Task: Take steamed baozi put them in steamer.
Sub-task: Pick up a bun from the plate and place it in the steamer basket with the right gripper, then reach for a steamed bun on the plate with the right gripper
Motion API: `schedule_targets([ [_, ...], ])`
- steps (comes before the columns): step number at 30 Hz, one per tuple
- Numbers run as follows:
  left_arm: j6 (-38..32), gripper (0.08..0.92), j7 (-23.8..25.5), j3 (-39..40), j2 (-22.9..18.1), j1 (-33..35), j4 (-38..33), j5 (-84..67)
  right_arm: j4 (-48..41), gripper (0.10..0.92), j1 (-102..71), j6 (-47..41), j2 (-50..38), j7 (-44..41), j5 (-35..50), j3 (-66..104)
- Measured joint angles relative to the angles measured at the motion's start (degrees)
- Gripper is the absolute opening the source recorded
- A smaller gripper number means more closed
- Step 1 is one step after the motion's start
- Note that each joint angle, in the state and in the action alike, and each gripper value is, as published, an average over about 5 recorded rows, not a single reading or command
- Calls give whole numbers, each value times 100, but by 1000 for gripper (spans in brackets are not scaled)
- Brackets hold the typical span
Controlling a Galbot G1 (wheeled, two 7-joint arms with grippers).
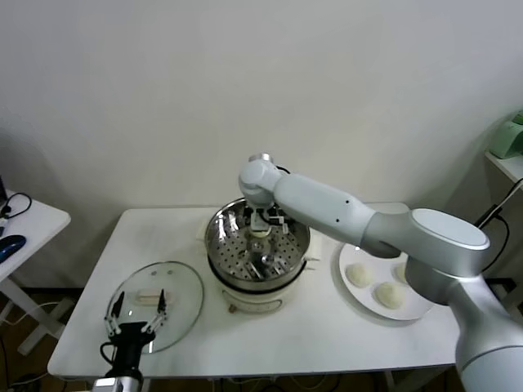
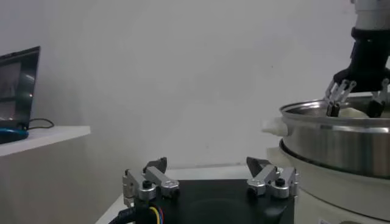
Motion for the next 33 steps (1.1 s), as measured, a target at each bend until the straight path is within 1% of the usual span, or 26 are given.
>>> schedule_targets([
  [4,8,823,-1,2,-12,-11,12,-5,-27,777,-14,68,14,20,-24,33],
  [7,15,823,-3,1,-17,-12,17,-7,-23,815,-6,113,7,18,-27,53],
  [14,50,823,17,-8,-11,23,-9,-13,201,823,149,140,-120,-111,46,76],
  [19,85,823,21,-7,-5,17,-57,21,556,823,446,55,-380,-275,424,-17],
  [22,131,823,19,-12,12,15,-96,35,796,823,746,-144,-656,-395,915,-136],
  [24,164,823,25,-15,29,17,-119,49,936,823,997,-382,-894,-468,1397,-272],
  [33,269,823,82,21,64,7,-179,137,1203,823,2095,-1901,-2180,-638,4172,-1280],
])
